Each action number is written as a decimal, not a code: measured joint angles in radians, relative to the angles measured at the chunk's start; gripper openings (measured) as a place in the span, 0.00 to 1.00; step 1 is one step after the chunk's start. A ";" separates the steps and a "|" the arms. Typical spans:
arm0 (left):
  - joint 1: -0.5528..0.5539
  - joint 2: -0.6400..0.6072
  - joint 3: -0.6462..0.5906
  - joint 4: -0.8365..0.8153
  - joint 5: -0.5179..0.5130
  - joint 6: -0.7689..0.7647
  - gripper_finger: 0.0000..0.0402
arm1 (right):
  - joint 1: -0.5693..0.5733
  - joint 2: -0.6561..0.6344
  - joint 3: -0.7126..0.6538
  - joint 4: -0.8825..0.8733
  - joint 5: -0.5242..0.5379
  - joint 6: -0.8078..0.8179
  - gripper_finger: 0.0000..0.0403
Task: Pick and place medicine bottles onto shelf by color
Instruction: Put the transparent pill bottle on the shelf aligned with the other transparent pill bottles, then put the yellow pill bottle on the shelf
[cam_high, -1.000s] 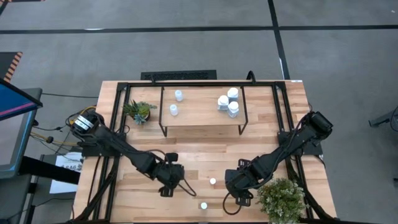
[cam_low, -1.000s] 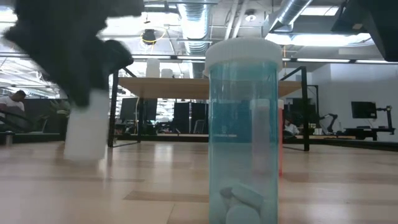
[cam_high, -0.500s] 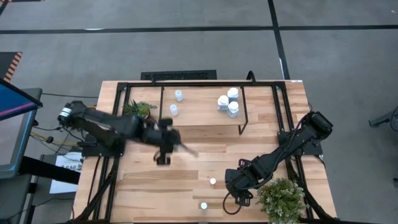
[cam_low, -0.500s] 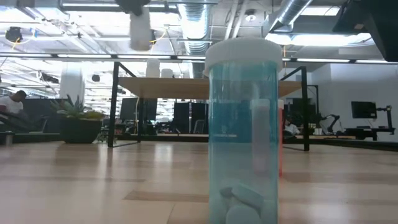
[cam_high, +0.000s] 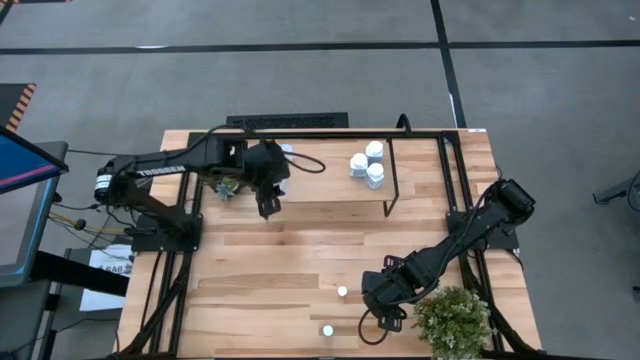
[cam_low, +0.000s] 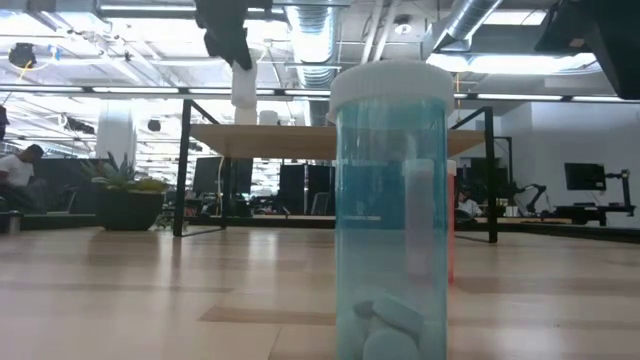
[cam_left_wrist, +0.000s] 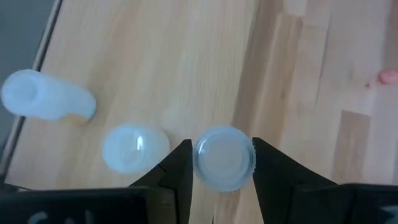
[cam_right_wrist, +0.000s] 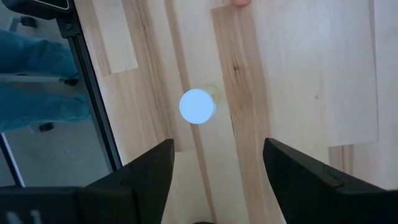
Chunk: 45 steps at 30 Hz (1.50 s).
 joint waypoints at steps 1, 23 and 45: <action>0.010 -0.001 0.000 -0.001 0.009 0.000 0.26 | 0.000 0.000 0.000 0.000 0.001 0.000 0.67; 0.103 0.070 0.000 -0.001 -0.112 0.081 0.26 | 0.000 0.000 0.000 -0.019 0.002 -0.002 0.67; 0.104 0.066 0.000 0.004 -0.020 0.016 0.52 | 0.000 0.000 0.000 -0.019 0.001 0.016 0.67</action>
